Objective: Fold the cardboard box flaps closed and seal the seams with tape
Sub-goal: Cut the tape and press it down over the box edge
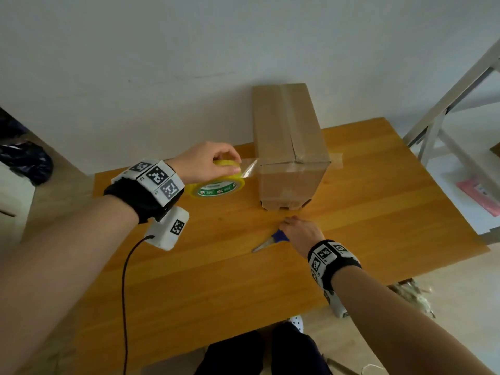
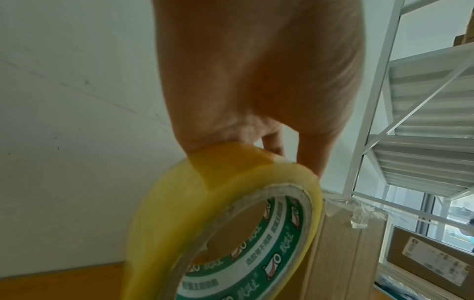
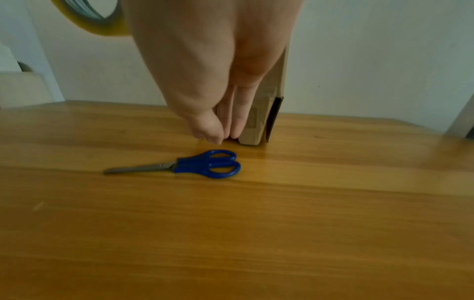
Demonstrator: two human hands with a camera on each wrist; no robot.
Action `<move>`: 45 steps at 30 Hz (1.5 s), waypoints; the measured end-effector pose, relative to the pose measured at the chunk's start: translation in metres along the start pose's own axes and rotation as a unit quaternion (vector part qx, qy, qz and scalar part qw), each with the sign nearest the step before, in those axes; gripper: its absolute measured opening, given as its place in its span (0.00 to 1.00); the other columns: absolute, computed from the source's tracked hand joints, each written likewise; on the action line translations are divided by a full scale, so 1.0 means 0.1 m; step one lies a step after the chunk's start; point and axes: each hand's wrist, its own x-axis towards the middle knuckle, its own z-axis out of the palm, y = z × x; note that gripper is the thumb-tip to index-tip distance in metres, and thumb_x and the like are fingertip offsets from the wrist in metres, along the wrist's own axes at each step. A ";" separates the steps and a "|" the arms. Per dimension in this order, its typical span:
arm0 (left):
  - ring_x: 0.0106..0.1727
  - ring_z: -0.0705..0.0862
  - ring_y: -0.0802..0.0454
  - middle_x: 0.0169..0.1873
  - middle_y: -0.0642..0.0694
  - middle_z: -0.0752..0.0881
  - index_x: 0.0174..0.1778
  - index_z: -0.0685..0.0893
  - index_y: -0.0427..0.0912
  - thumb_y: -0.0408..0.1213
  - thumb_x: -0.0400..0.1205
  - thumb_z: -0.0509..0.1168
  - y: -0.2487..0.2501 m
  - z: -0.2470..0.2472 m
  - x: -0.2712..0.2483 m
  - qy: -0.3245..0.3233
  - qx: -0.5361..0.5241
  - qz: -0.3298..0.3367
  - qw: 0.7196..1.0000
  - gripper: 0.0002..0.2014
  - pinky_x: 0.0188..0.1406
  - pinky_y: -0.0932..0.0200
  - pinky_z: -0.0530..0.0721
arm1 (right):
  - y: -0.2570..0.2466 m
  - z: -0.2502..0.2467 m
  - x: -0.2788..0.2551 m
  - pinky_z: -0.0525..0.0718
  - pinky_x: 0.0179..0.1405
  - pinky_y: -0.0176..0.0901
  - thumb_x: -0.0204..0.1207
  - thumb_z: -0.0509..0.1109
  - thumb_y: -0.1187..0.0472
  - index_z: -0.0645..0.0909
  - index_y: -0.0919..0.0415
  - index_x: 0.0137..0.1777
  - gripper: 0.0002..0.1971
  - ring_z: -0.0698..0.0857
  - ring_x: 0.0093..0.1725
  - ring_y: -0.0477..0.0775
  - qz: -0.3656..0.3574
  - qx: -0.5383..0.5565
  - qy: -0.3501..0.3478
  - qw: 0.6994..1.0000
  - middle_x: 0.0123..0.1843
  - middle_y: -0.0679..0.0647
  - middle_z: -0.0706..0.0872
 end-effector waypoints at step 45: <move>0.62 0.77 0.46 0.58 0.44 0.81 0.56 0.82 0.46 0.47 0.78 0.68 0.10 -0.07 -0.02 -0.009 0.049 -0.028 0.998 0.14 0.56 0.52 0.74 | -0.52 -0.75 -0.37 0.88 0.51 0.50 0.64 0.73 0.48 0.80 0.67 0.54 0.25 0.87 0.39 0.56 0.039 0.806 -0.050 0.589 0.45 0.61 0.85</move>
